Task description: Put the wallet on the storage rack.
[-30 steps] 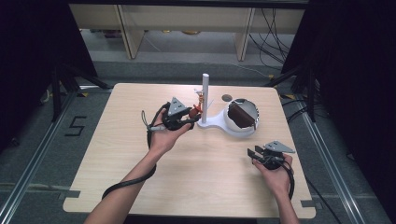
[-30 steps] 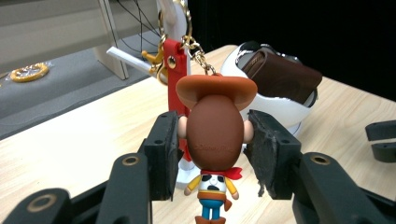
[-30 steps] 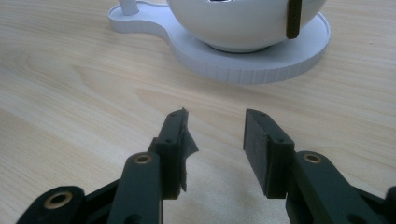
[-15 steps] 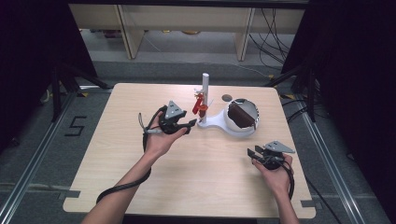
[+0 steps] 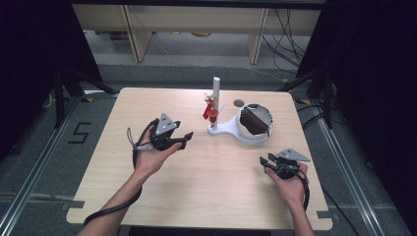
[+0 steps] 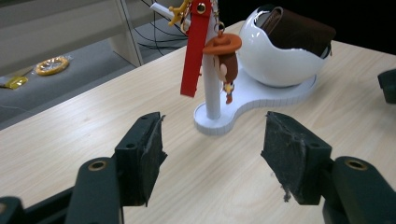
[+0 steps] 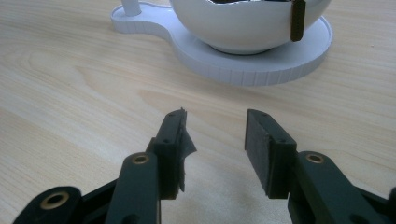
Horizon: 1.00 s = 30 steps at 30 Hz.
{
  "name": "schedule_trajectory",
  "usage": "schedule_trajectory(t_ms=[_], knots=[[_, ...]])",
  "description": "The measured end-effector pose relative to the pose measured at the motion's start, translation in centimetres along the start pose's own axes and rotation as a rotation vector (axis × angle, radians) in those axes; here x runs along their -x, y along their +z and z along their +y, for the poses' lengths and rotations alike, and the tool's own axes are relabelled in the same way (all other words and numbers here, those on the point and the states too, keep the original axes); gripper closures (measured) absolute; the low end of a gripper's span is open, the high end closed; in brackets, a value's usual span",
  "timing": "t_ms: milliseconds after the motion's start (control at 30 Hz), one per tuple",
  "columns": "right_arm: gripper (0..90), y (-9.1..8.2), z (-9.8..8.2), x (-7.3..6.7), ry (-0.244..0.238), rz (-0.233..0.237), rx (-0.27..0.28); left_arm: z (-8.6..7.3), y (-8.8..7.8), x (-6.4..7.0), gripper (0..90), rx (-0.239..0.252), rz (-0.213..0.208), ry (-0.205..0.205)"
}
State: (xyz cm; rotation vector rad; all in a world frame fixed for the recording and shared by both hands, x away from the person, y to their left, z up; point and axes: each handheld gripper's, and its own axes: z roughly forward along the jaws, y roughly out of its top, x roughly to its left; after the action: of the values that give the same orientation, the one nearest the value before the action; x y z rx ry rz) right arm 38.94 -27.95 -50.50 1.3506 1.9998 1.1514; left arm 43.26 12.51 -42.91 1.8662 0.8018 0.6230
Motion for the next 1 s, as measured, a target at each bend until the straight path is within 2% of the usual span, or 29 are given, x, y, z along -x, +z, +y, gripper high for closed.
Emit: schedule_trajectory(t_ms=[33, 67, 133, 167, 300, 367, 400, 433, 467, 567, 600, 633, 667, 733, 867, 900, 1000], knots=[[59.1, 0.0, 0.0, 0.1, -0.002, 0.002, -0.002, -0.4, -0.5, -0.3, 36.3, 0.014, 0.007, 0.021], [59.1, -0.1, 0.0, 0.1, -0.002, -0.004, -0.009, -0.8, -0.9, -0.4, 36.0, 0.015, 0.013, 0.021], [59.0, -0.1, 0.0, 0.1, -0.006, -0.008, -0.012, -1.2, -1.3, -0.5, 35.1, 0.011, 0.019, 0.016], [59.0, 0.0, 0.0, 0.1, -0.003, -0.001, -0.004, -2.0, -2.1, -0.7, 34.5, 0.013, 0.028, 0.007], [58.9, -0.1, 0.0, 0.0, -0.004, -0.006, -0.009, -3.7, -3.4, -1.1, 31.3, 0.010, 0.045, -0.013], [58.8, 0.0, 0.0, 0.0, -0.010, -0.011, 0.001, -4.5, -3.9, -1.3, 31.1, 0.011, 0.051, -0.005], [58.8, 0.0, 0.0, 0.0, -0.003, -0.013, 0.000, -5.2, -4.2, -1.3, 31.0, 0.010, 0.051, -0.017], [58.8, 0.0, 0.0, 0.1, -0.017, -0.017, -0.007, -5.6, -4.5, -1.4, 30.8, 0.008, 0.056, -0.015], [58.7, 0.1, -0.1, 0.0, -0.008, -0.015, -0.002, -6.1, -4.8, -1.5, 30.7, 0.007, 0.062, -0.013], [58.6, 0.1, -0.1, 0.0, -0.012, 0.000, 0.003, -7.5, -5.6, -1.7, 30.6, 0.004, 0.074, -0.027], [58.6, 0.1, -0.1, 0.0, -0.013, -0.005, 0.002, -8.0, -5.7, -1.8, 30.5, 0.013, 0.073, -0.043], [58.6, 0.1, -0.1, 0.0, -0.013, -0.005, 0.002, -8.0, -5.7, -1.8, 30.5, 0.013, 0.073, -0.043], [58.5, 0.1, -0.1, -0.1, -0.014, -0.004, 0.001, -8.9, -6.2, -2.1, 30.5, 0.018, 0.079, -0.051], [58.5, 0.1, -0.1, -0.1, -0.013, -0.004, -0.007, -9.7, -6.7, -2.1, 30.4, 0.005, 0.097, -0.065], [58.4, 0.0, -0.1, -0.2, -0.005, -0.001, -0.014, -11.2, -7.5, -2.7, 30.3, 0.004, 0.116, -0.066], [58.4, -0.1, -0.2, -0.6, 0.041, -0.007, -0.031, -11.5, -7.6, -2.7, 30.2, 0.006, 0.121, -0.074], [58.3, 0.1, -0.3, -0.5, 0.013, -0.009, -0.011, -12.5, -8.0, -3.2, 29.9, 0.013, 0.137, -0.092]])
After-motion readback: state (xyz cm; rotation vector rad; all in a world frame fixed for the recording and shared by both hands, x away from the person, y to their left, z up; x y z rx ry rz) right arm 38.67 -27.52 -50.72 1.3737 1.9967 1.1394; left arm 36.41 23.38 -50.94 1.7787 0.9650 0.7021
